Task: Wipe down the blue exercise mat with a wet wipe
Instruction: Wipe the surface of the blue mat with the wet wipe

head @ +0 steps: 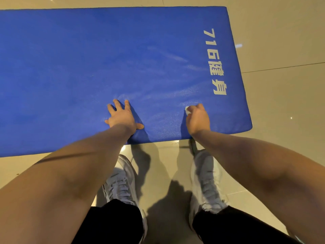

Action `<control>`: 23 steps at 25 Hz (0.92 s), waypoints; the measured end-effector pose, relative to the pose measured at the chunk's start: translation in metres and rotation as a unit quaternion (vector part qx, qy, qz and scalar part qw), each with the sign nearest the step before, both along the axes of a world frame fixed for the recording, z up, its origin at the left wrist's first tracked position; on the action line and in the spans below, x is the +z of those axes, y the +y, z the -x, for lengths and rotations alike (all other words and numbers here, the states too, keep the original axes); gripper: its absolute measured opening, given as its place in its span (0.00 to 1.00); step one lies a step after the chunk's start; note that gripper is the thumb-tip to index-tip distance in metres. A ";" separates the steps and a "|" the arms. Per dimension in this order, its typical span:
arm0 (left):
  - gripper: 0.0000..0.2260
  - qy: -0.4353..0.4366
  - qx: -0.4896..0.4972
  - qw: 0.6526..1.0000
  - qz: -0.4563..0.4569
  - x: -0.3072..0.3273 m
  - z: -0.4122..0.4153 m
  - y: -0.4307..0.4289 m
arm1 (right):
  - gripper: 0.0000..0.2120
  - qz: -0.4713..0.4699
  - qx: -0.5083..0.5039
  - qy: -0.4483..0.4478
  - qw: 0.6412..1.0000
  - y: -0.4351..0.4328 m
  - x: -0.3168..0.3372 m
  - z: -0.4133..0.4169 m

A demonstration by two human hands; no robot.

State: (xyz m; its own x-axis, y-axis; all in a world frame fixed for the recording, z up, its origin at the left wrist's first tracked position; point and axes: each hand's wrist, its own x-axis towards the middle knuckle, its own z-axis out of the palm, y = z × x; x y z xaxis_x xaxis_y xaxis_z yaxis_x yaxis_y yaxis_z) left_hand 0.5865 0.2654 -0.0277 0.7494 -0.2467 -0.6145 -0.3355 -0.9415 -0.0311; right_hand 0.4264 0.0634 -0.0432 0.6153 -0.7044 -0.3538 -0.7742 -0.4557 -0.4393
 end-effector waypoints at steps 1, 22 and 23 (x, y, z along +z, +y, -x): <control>0.55 0.000 0.000 1.000 0.000 0.000 -0.001 -0.001 | 0.11 0.003 0.007 0.007 1.000 0.008 0.002 -0.004; 0.56 0.009 -0.002 1.000 -0.026 0.002 -0.007 -0.001 | 0.07 -0.033 0.122 -0.096 0.987 0.084 -0.008 -0.060; 0.54 0.016 0.008 1.000 -0.025 0.001 -0.008 -0.003 | 0.07 -0.037 0.162 -0.100 0.981 0.092 -0.010 -0.065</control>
